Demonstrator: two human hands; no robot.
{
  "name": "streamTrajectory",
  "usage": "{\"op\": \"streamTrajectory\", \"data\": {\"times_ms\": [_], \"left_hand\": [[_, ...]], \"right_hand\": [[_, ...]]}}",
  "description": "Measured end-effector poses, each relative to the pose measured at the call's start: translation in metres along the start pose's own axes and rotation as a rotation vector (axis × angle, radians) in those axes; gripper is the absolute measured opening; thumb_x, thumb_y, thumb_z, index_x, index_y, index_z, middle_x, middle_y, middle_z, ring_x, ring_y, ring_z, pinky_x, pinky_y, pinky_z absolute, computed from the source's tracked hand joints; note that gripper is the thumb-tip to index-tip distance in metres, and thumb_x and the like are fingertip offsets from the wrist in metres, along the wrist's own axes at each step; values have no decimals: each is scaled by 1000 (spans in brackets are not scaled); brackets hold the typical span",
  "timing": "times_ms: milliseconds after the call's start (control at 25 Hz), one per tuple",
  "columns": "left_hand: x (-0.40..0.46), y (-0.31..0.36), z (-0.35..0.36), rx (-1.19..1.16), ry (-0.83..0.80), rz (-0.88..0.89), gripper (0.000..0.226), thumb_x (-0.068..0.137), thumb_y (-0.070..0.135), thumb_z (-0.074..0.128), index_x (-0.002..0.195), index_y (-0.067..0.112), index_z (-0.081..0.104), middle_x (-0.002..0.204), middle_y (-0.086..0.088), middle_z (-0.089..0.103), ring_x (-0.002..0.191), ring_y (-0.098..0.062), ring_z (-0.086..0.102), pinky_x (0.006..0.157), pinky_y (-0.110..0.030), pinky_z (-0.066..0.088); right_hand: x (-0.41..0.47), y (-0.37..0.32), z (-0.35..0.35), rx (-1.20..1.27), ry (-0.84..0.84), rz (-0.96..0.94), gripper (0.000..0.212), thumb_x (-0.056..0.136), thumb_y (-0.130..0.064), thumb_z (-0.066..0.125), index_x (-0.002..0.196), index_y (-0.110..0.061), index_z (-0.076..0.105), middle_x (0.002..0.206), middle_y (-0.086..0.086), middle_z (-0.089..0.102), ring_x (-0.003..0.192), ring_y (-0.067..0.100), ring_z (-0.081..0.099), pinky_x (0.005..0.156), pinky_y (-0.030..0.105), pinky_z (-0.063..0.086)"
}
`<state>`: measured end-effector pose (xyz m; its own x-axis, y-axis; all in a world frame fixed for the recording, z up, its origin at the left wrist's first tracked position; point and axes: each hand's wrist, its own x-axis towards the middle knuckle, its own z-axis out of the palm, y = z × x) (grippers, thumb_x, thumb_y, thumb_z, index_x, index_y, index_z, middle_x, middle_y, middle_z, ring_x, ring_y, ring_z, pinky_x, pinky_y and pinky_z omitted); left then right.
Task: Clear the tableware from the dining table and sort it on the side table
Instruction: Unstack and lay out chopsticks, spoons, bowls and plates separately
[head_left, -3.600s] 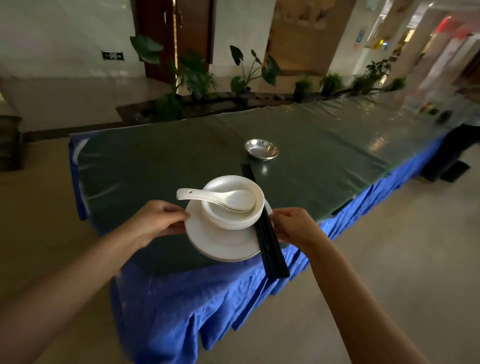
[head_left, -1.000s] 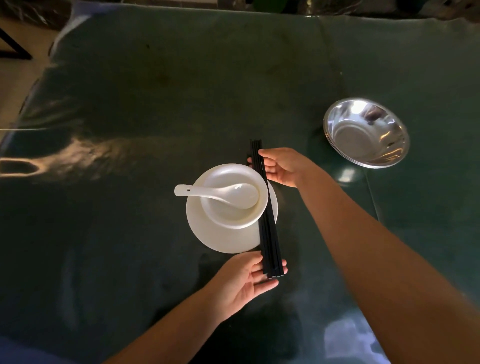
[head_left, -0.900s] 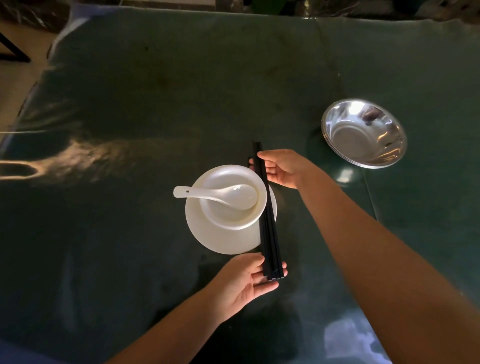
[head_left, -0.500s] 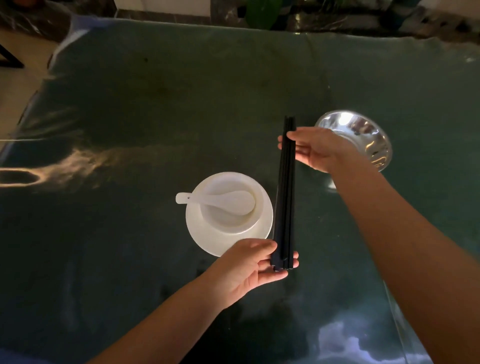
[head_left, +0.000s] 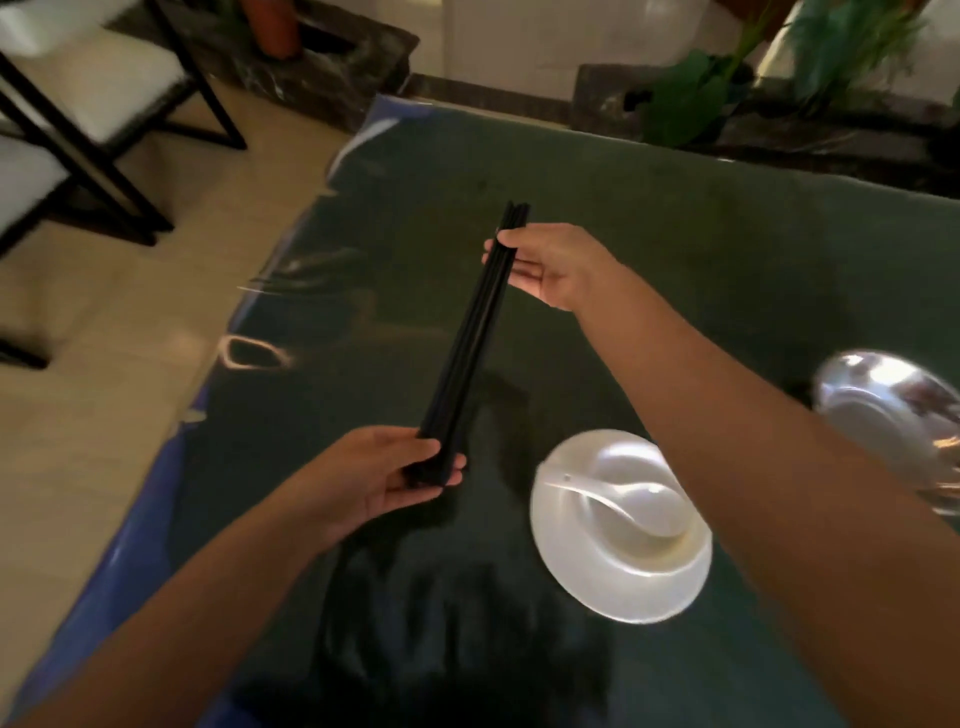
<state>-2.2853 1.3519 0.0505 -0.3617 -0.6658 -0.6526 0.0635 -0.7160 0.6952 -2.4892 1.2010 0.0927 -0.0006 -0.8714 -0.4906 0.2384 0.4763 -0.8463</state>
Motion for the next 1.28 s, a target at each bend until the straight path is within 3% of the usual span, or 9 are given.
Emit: {"op": "streamTrajectory", "data": {"times_ms": [360,480,600,720,800,880,960,1080,1280], "left_hand": [[53,12,-97,37,227,-119,14,93,12,49,87,7,60,69,-3,73,74,-18,67,75,-29,52],[61,16,-104,-38,204,-162,15,94,13,47,90,5,58,76,-9,72,79,-22,67,79,-33,51],[61,16,-110,-110,124,-194,21,96,15,41,93,6,59,91,-13,68,86,-22,66,78,-38,52],[59,13,-111,-128,137,-192,18,96,15,42,100,8,58,105,-14,63,94,-23,63,72,-40,55],[59,12,-110,94,218,-134,13,95,14,45,94,13,58,100,-9,60,95,-22,59,69,-32,54],[60,11,-112,660,257,34,19,94,14,44,81,13,57,80,0,54,79,-18,54,66,-28,48],[61,7,-112,1062,361,233,25,91,23,46,88,6,63,82,-2,56,77,-19,54,73,-33,45],[62,6,-105,1221,593,274,45,84,47,54,114,13,58,109,-5,55,103,-24,54,82,-40,48],[79,-3,-90,1430,624,336,80,73,61,59,132,12,36,120,-4,42,113,-22,41,78,-36,48]], "right_hand": [[109,65,93,-154,139,126,20,83,6,60,72,-7,48,102,20,64,103,29,63,76,34,50],[122,71,92,-190,179,152,20,83,5,60,69,-6,51,115,22,64,97,27,64,74,32,50],[125,71,89,-214,177,191,5,84,3,59,88,2,58,118,22,62,105,28,63,74,31,50],[125,69,85,-206,176,205,25,85,5,58,109,7,56,109,21,64,109,30,61,74,33,51],[125,67,86,-203,179,197,27,84,7,58,111,8,55,109,22,63,108,31,61,74,34,52],[128,65,86,-243,196,171,34,83,9,57,117,10,52,119,25,59,104,31,62,75,35,53],[133,65,85,-381,227,165,39,83,7,59,121,9,50,119,24,59,93,28,63,73,34,53],[136,68,82,-627,278,153,32,81,-2,63,112,5,55,104,19,64,76,21,63,67,32,56],[136,81,83,-650,309,145,9,78,-2,69,76,1,60,86,17,69,63,22,69,56,32,59]]}}
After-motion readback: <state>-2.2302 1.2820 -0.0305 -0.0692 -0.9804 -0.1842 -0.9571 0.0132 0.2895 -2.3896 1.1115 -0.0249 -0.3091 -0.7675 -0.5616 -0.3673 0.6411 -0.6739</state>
